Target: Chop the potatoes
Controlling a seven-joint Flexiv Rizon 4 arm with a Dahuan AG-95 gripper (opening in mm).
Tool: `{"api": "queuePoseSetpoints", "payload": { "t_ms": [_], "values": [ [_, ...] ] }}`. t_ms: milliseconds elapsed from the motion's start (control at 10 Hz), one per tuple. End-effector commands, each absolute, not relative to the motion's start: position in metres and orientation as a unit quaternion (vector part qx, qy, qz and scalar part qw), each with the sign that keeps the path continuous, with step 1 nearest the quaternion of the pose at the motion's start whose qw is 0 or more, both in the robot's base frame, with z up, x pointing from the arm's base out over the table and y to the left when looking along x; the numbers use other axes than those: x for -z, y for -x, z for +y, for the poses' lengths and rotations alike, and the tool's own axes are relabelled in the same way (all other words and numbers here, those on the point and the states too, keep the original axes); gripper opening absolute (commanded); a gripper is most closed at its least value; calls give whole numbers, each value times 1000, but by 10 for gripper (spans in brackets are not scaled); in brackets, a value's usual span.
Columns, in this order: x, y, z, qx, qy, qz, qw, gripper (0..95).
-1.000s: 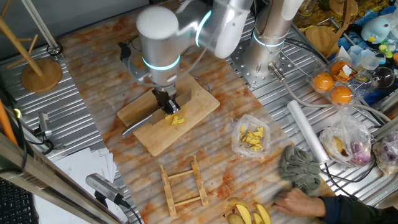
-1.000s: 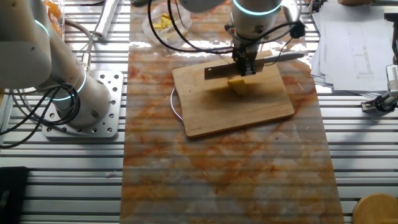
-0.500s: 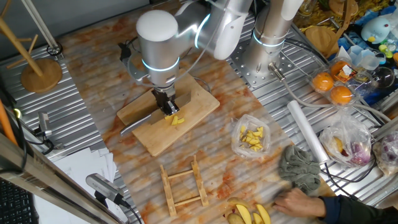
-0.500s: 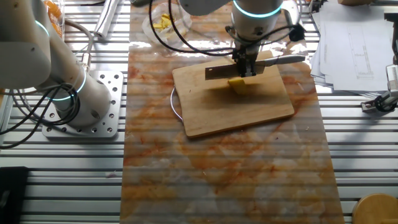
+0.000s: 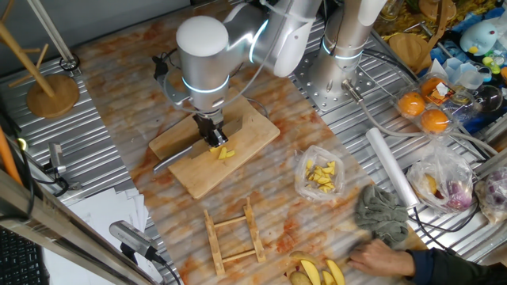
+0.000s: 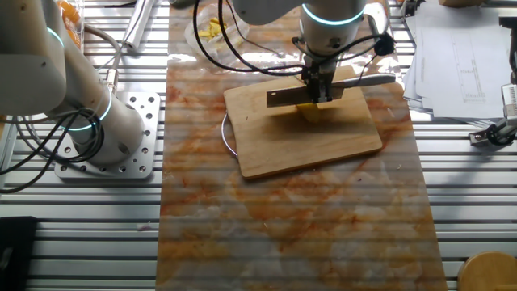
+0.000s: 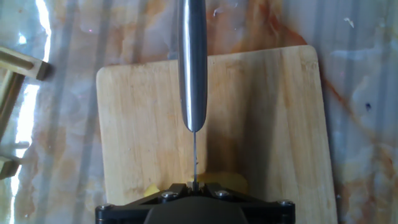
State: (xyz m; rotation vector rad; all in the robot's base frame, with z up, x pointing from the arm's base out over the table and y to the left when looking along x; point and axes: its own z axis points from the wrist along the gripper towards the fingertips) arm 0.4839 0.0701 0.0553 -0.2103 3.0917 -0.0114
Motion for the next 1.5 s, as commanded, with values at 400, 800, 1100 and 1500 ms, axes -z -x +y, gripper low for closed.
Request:
{"api": "queuePoseSetpoints", "payload": {
  "t_ms": [400,800,1100,1500],
  "values": [
    [-56,-482,68,6,70,997,22,0],
    [-46,-483,67,5,74,997,21,0],
    [-35,-484,70,9,79,997,21,0],
    [-33,-481,70,25,88,996,21,0]
  ]
}}
